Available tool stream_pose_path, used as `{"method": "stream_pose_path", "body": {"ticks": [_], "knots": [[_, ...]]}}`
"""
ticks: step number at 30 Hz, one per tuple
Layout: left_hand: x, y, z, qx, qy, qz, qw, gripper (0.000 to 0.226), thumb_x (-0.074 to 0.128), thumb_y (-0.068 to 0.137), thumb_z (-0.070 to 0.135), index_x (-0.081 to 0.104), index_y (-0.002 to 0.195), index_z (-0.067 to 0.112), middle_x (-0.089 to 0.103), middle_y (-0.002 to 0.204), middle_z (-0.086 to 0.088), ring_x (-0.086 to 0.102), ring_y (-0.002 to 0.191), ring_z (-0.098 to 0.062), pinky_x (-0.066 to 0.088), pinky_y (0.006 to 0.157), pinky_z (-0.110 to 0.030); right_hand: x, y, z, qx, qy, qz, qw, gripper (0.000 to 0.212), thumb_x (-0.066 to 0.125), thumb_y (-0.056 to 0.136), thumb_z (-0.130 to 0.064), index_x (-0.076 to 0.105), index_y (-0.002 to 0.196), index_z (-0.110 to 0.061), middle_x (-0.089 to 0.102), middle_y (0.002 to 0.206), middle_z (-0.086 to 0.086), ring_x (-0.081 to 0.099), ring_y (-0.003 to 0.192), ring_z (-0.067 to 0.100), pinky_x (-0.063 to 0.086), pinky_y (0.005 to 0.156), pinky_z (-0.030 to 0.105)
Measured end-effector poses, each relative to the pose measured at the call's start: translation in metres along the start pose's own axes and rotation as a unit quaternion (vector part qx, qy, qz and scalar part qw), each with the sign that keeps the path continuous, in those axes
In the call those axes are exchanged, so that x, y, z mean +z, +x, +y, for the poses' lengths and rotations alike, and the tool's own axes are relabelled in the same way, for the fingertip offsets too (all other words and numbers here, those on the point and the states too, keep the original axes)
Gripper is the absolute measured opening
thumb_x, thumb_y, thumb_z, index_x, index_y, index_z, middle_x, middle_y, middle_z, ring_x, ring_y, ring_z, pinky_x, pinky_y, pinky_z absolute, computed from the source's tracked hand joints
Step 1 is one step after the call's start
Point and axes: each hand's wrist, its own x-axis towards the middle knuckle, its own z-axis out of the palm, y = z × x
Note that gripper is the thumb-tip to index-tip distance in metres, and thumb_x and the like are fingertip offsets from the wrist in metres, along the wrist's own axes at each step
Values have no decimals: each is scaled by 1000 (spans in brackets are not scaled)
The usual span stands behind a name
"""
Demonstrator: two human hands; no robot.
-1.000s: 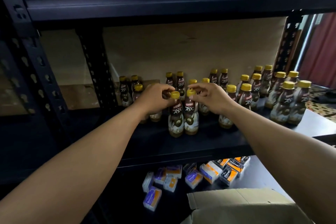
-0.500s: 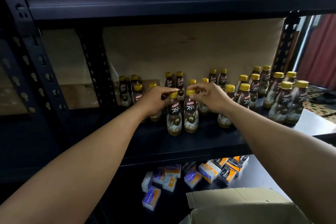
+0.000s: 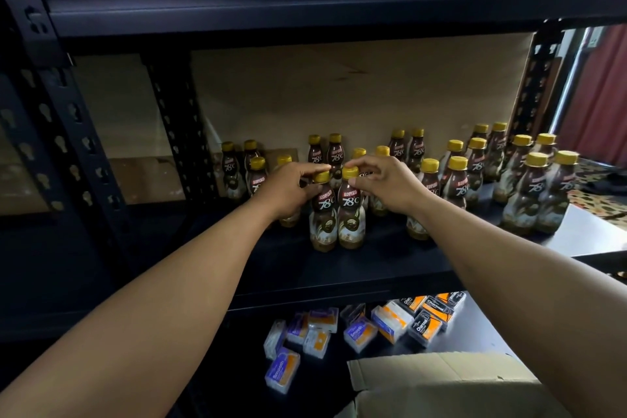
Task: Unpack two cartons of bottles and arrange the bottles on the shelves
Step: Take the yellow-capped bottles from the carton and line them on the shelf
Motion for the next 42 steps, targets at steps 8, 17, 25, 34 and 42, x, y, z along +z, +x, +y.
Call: {"method": "stream_pose_path", "body": {"ticks": [8, 17, 25, 34, 42], "knots": [[-1, 1, -2, -6, -13, -5, 1000, 45, 68, 95, 22, 60, 137, 36, 54, 146, 5, 48, 134, -14, 35, 97, -25, 2, 1, 0, -10, 1, 4, 1000, 25, 75, 92, -31, 70, 115, -41, 72, 108, -11, 73, 92, 14, 60, 88, 48], [-1, 3, -4, -2, -11, -9, 1000, 44, 69, 94, 21, 60, 135, 36, 54, 146, 5, 46, 136, -15, 34, 102, -26, 2, -2, 0, 3, 8, 5, 1000, 25, 74, 92, -34, 68, 112, -47, 76, 86, -4, 68, 70, 28, 60, 67, 50], [-2, 2, -3, -4, -8, -9, 1000, 45, 69, 94, 21, 60, 136, 35, 55, 145, 6, 47, 134, -14, 35, 100, -26, 6, -1, 2, 8, 32, 14, 999, 26, 75, 92, -29, 69, 114, -40, 73, 102, -7, 73, 86, 26, 62, 80, 47], [-3, 4, -4, -4, -1, -13, 1000, 45, 70, 93, 22, 60, 136, 35, 56, 143, 6, 51, 131, -14, 39, 99, -28, 7, 0, 1, 13, 23, 20, 999, 30, 75, 91, -30, 67, 118, -36, 70, 114, -11, 71, 100, 8, 59, 94, 45], [-11, 2, -10, 9, 15, -15, 1000, 45, 73, 91, 24, 62, 134, 32, 59, 140, 7, 53, 127, -10, 40, 102, -28, 13, -3, -5, -3, 15, 20, 1000, 28, 75, 91, -34, 66, 117, -39, 68, 117, -8, 72, 93, 13, 62, 84, 46]]}}
